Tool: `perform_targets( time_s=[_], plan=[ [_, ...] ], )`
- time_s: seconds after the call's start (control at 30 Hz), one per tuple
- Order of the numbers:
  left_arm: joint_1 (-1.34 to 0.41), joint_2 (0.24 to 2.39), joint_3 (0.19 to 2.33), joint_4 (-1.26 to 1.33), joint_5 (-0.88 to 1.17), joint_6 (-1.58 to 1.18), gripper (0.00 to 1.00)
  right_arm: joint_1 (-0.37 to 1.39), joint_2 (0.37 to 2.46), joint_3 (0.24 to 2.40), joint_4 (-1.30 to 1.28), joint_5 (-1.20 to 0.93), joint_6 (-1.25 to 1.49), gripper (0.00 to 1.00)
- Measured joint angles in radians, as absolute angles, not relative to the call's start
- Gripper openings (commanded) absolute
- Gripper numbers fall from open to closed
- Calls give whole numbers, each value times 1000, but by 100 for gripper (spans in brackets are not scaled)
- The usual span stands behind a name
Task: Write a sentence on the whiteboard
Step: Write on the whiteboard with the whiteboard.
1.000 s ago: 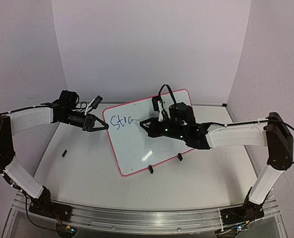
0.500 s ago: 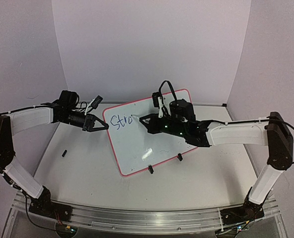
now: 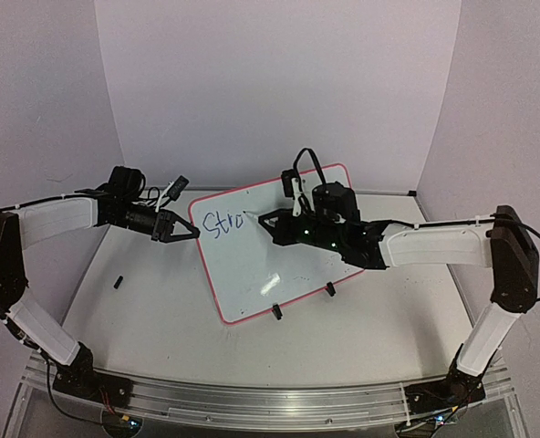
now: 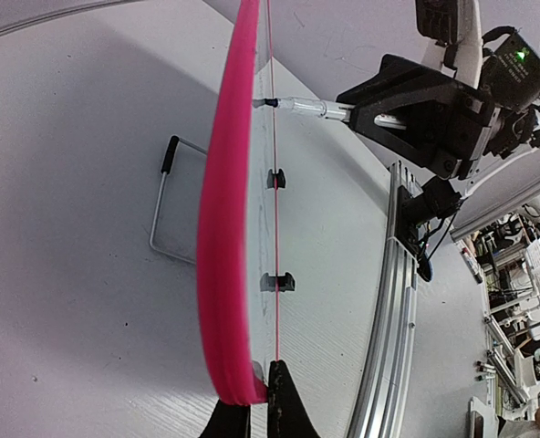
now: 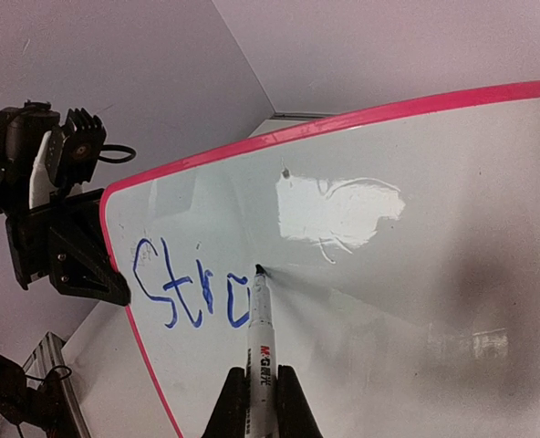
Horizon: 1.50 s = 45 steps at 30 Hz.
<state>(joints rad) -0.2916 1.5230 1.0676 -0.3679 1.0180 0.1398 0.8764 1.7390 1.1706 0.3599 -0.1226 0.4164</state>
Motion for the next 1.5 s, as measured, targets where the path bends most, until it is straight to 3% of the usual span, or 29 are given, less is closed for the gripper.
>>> perform_targets(
  time_s=[0.53, 1.5],
  plan=[
    [-290, 1523, 1068, -369, 1014, 132, 0, 876, 1724, 1099, 375, -152, 435, 0],
    [-291, 1523, 1068, -369, 1017, 137, 0, 875, 1752, 1165, 403, -121, 442, 0]
  ],
)
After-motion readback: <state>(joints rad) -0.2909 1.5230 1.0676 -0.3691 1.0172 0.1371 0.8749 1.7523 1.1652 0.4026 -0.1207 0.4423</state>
